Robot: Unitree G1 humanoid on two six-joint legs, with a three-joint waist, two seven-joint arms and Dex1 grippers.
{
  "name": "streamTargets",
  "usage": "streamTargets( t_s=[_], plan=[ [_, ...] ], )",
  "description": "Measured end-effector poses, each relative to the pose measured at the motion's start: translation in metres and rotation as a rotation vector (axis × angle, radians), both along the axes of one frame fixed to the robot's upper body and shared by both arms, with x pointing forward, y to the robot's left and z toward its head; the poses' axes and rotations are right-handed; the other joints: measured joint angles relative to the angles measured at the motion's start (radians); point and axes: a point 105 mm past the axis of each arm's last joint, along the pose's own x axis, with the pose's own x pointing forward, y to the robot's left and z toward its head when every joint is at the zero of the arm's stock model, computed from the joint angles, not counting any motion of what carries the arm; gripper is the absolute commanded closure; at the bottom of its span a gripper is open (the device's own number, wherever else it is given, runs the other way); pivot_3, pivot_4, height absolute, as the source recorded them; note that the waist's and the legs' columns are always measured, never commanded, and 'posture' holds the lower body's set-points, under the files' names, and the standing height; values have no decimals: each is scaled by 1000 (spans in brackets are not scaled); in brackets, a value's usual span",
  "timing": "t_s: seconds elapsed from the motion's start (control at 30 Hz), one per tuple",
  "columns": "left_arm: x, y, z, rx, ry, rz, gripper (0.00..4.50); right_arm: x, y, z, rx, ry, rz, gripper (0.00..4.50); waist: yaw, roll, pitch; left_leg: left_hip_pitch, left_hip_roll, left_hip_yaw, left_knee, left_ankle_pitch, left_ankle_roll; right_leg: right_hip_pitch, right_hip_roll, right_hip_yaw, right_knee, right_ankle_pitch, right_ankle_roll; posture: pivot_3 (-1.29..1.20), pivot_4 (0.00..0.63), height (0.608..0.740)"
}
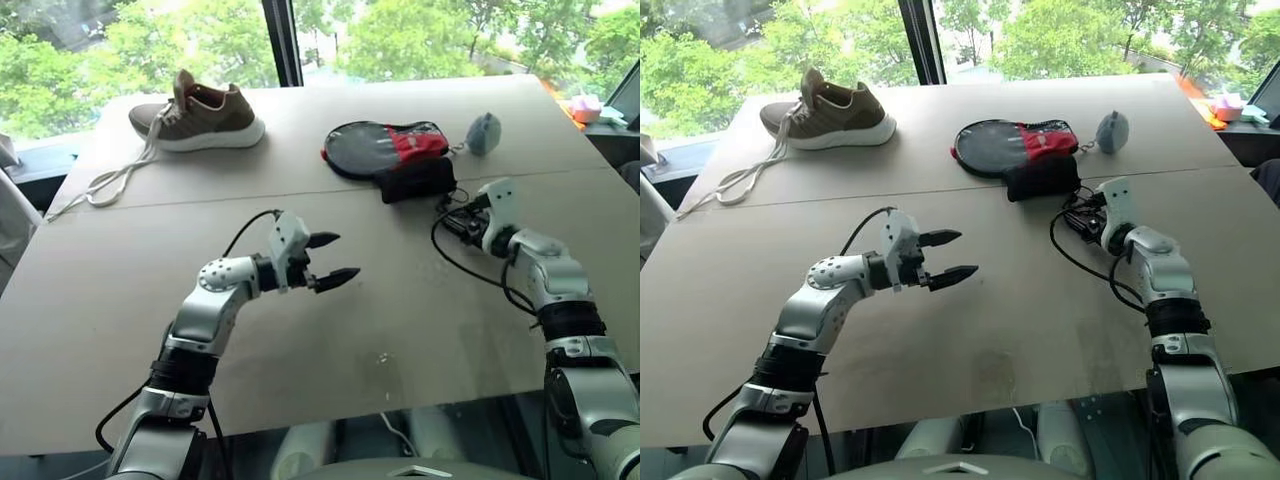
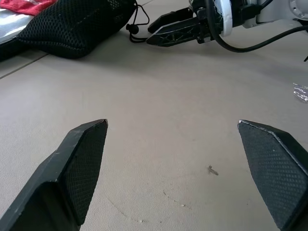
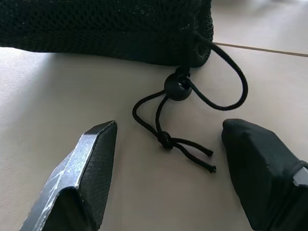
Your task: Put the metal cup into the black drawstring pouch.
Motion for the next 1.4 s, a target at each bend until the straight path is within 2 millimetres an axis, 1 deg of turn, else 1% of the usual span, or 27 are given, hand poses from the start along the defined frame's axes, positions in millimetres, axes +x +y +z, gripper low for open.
streamTargets(
  t_s=[0.1, 0.17, 0.2, 0.23, 0.27, 0.3, 0.33, 0.4, 0.53, 0.7, 0.73, 0.77, 0.8, 0.87, 0.9, 0.97, 1.03, 1.1, 1.17, 1.27, 1.3, 1.4],
  plan=[
    [-2, 0, -1, 0, 0, 9, 0, 4, -1, 1, 13, 31, 36, 1748, -8, 0, 0, 0, 0, 0, 0, 0, 0, 0, 0, 0, 0, 0, 0, 0, 150, 740],
    [-3, 1, -2, 1, -1, 15, 0, 5, -4, 0, -8, 49, 46, 2724, -13, 0, 0, 0, 0, 0, 0, 0, 0, 0, 0, 0, 0, 0, 0, 0, 150, 740],
    [-3, 1, -2, 1, 0, 18, 0, 5, -4, 0, -19, 53, 53, 3087, -14, 0, 0, 0, 0, 0, 0, 0, 0, 0, 0, 0, 0, 0, 0, 0, 150, 740],
    [-3, 2, -3, 2, 1, 21, 0, 4, -4, 0, -30, 59, 62, 3356, -14, 0, 0, 0, 0, 0, 0, 0, 0, 0, 0, 0, 0, 0, 0, 0, 150, 740],
    [-4, 2, -4, 2, 4, 28, 0, 1, -5, -2, -106, 59, 104, 3763, -16, 0, 0, 0, 0, 0, 0, 0, 0, 0, 0, 0, 0, 0, 0, 0, 150, 740],
    [-4, 2, -4, 3, 4, 29, 0, 1, -6, -2, -119, 58, 110, 4210, -16, 0, 0, 0, 0, 0, 0, 0, 0, 0, 0, 0, 0, 0, 0, 0, 150, 740],
    [-5, 2, -4, 3, 3, 31, 0, 0, -7, -3, -148, 53, 121, 4432, -16, 0, 0, 0, 0, -1, 0, 0, 0, 0, 0, -1, 0, 0, 0, 0, 150, 740],
    [-5, 2, -3, 5, -1, 32, 0, -3, -5, -3, -201, 36, 146, 4473, -16, 0, -1, 0, 0, -1, 0, 0, 0, 0, 0, -1, 0, 0, 0, 0, 150, 740],
    [-6, 3, -3, 4, -2, 36, 0, -6, -4, -4, -227, 13, 160, 4473, -15, 0, -1, 0, 0, -1, 1, 0, 0, 0, 0, -1, 0, 0, 0, 0, 150, 740],
    [-5, 3, -3, 4, -2, 38, 0, -21, 3, -1, -163, 0, 197, 4473, -14, 0, -1, -1, 0, -1, 1, 0, 0, 0, 0, -1, 0, 0, 0, 0, 150, 740],
    [-5, 2, -3, 4, -3, 36, 0, -24, 4, 5, -111, 0, 190, 4473, -13, 1, 0, -1, 0, -1, 1, 0, 0, 0, 0, 0, 0, 0, 0, 0, 150, 740],
    [-5, 2, -3, 3, -3, 35, 0, -27, 5, 15, -58, -14, 188, 4473, -12, 1, 0, -1, 0, -1, 1, 0, 0, 0, 0, 0, 0, 0, 0, 0, 150, 740],
    [-4, 2, -3, 3, -3, 34, 0, -28, 7, 29, -6, -42, 189, 4473, -12, 1, 0, -1, 0, -1, 1, 0, 0, 0, 0, 0, 0, 0, 0, 0, 150, 740],
    [-3, -1, 0, -4, -12, 25, 0, -34, 11, 63, 96, -121, 195, 4473, -12, 1, 0, -1, 0, -2, 1, 0, 0, 0, 0, 0, 0, 0, 0, 0, 150, 740],
    [0, -3, 4, -9, -24, 20, 0, -41, 14, 89, 189, -173, 203, 4473, -9, 1, 0, -1, 0, -3, 1, 0, 0, 0, 0, 0, 0, 0, 0, 0, 150, 740],
    [2, -4, 6, -14, -34, 18, 0, -48, 19, 107, 254, -208, 226, 4473, -8, 1, 0, -1, 0, -3, 1, 0, 0, 0, 0, 0, 0, 0, 0, 0, 150, 740],
    [7, -10, 12, -26, -54, 10, 0, -62, 26, 128, 347, -233, 265, 4473, -6, 1, 0, -2, 0, -3, 1, 0, 0, 0, -1, 0, 0, 0, 0, 0, 150, 740],
    [10, -17, 19, -38, -80, -4, 0, -72, 34, 139, 387, -237, 300, 4473, -3, 1, 0, -2, 0, -3, 1, 0, 0, 0, -1, 0, 0, 0, 0, 0, 150, 740],
    [14, -26, 29, -52, -118, -18, 0, -77, 39, 144, 399, -231, 312, 4473, 1, 1, 0, -2, 0, -3, 1, 0, 0, 0, -1, 0, 0, 0, 0, 0, 150, 740],
    [21, -46, 53, -62, -223, -60, 0, -79, 50, 154, 439, -231, 328, 4473, 8, 1, 0, -2, 0, -3, 1, 0, 0, 0, -1, -1, 0, 0, 0, 0, 150, 740],
    [22, -53, 62, -67, -268, -76, 0, -80, 55, 161, 454, -244, 341, 4473, 8, 1, 0, -2, 0, -2, 1, 0, 0, 0, -1, -1, 0, 0, 0, 0, 150, 740],
    [26, -64, 83, -94, -338, -86, 0, -84, 65, 180, 486, -282, 370, 4473, 8, 1, 0, -2, 0, -2, 0, 0, 0, 0, -1, -1, 0, 0, 0, 0, 150, 740]
  ],
)
